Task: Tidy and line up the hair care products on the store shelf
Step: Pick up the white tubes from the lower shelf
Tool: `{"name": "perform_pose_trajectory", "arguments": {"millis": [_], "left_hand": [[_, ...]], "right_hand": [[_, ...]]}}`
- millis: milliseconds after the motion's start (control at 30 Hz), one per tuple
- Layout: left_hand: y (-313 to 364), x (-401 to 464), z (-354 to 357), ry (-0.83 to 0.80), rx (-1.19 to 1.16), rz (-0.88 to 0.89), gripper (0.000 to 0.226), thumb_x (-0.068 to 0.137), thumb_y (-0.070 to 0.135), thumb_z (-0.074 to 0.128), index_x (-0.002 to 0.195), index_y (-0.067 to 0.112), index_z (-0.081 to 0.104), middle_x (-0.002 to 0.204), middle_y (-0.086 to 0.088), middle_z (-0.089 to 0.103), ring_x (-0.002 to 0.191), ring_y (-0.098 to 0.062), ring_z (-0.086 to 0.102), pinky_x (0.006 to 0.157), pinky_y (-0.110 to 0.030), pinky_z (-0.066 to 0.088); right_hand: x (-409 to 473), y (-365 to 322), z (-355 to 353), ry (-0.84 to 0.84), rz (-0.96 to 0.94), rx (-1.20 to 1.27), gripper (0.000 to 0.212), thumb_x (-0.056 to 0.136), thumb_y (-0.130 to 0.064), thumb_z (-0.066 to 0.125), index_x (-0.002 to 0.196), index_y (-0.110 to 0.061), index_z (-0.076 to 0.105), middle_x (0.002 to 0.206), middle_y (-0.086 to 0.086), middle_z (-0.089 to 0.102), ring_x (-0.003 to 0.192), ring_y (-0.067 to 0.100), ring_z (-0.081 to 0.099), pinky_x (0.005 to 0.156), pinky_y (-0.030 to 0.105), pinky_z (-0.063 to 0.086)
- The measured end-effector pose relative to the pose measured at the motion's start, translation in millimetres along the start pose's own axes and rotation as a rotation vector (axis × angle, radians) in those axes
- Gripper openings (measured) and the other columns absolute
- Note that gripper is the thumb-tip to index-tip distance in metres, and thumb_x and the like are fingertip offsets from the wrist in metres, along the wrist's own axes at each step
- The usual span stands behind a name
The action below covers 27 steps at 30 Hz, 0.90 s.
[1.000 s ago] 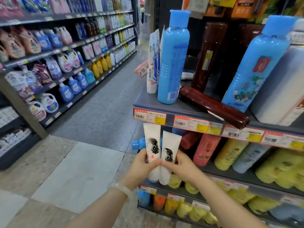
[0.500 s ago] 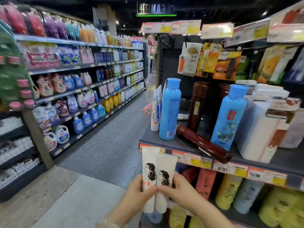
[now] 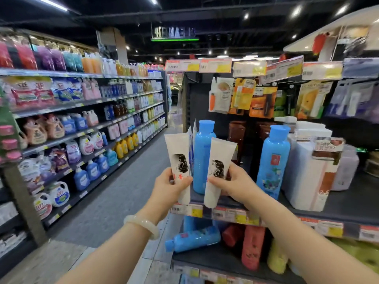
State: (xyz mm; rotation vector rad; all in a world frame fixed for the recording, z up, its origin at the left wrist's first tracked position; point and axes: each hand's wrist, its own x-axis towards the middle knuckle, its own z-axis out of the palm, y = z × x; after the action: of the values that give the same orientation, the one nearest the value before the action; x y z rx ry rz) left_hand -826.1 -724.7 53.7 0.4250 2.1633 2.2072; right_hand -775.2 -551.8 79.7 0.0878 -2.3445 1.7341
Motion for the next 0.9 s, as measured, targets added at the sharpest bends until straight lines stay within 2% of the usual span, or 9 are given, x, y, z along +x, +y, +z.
{"name": "perform_pose_trajectory", "arguments": {"millis": [100, 267, 333, 433, 600, 767, 900], "left_hand": [[-3, 22, -3, -0.031, 0.024, -0.005, 0.025, 0.083, 0.013, 0.067, 0.099, 0.028, 0.056, 0.101, 0.006, 0.066, 0.093, -0.008, 0.061, 0.073, -0.027, 0.050], [-22, 48, -1, -0.055, 0.064, -0.041, 0.029, 0.081, 0.014, 0.069, 0.104, 0.025, 0.056, 0.105, 0.003, 0.066, 0.096, -0.012, 0.062, 0.085, -0.037, 0.053], [-28, 53, 2, -0.082, 0.078, -0.033, 0.028, 0.081, 0.014, 0.069, 0.104, 0.025, 0.056, 0.103, 0.004, 0.066, 0.095, -0.011, 0.062, 0.085, -0.036, 0.053], [-34, 60, 6, -0.091, 0.099, -0.002, 0.026, 0.080, 0.015, 0.070, 0.100, 0.026, 0.057, 0.100, 0.005, 0.067, 0.093, -0.010, 0.063, 0.084, -0.035, 0.054], [-42, 61, 7, -0.126, 0.127, 0.017, 0.027, 0.080, 0.015, 0.070, 0.095, 0.031, 0.054, 0.095, 0.012, 0.065, 0.089, -0.001, 0.061, 0.071, -0.020, 0.050], [-43, 62, 5, -0.135, 0.115, 0.006, 0.026, 0.081, 0.016, 0.070, 0.097, 0.029, 0.055, 0.099, 0.007, 0.066, 0.091, -0.004, 0.062, 0.072, -0.020, 0.051], [-41, 60, 6, -0.139, 0.127, 0.006, 0.030, 0.081, 0.016, 0.069, 0.105, 0.026, 0.054, 0.099, 0.010, 0.064, 0.091, -0.002, 0.059, 0.065, -0.017, 0.048]], "right_hand": [[17, 6, -5, 0.103, 0.031, 0.016, 0.029, 0.082, -0.008, 0.065, 0.101, -0.026, 0.054, 0.103, -0.002, 0.064, 0.104, 0.020, 0.061, 0.093, 0.043, 0.050], [31, 20, -4, 0.204, 0.082, -0.039, 0.037, 0.082, -0.009, 0.066, 0.116, -0.018, 0.053, 0.114, 0.003, 0.063, 0.105, 0.019, 0.060, 0.095, 0.046, 0.049], [34, 25, -4, 0.226, 0.090, -0.053, 0.035, 0.083, -0.008, 0.065, 0.114, -0.019, 0.052, 0.114, 0.004, 0.063, 0.104, 0.018, 0.060, 0.093, 0.041, 0.050], [38, 29, -2, 0.223, 0.101, -0.097, 0.034, 0.082, -0.007, 0.066, 0.110, -0.021, 0.052, 0.106, -0.003, 0.062, 0.096, 0.008, 0.058, 0.084, 0.026, 0.048], [43, 32, -1, 0.242, 0.127, -0.156, 0.034, 0.082, -0.008, 0.066, 0.109, -0.021, 0.051, 0.107, -0.002, 0.062, 0.099, 0.012, 0.058, 0.086, 0.028, 0.045], [42, 29, 0, 0.259, 0.154, -0.202, 0.034, 0.083, -0.013, 0.066, 0.112, -0.016, 0.049, 0.102, -0.006, 0.058, 0.096, 0.009, 0.056, 0.082, 0.025, 0.044], [40, 29, 1, 0.270, 0.170, -0.188, 0.032, 0.083, -0.014, 0.066, 0.110, -0.018, 0.049, 0.109, -0.002, 0.060, 0.099, 0.011, 0.056, 0.083, 0.026, 0.045]]}}
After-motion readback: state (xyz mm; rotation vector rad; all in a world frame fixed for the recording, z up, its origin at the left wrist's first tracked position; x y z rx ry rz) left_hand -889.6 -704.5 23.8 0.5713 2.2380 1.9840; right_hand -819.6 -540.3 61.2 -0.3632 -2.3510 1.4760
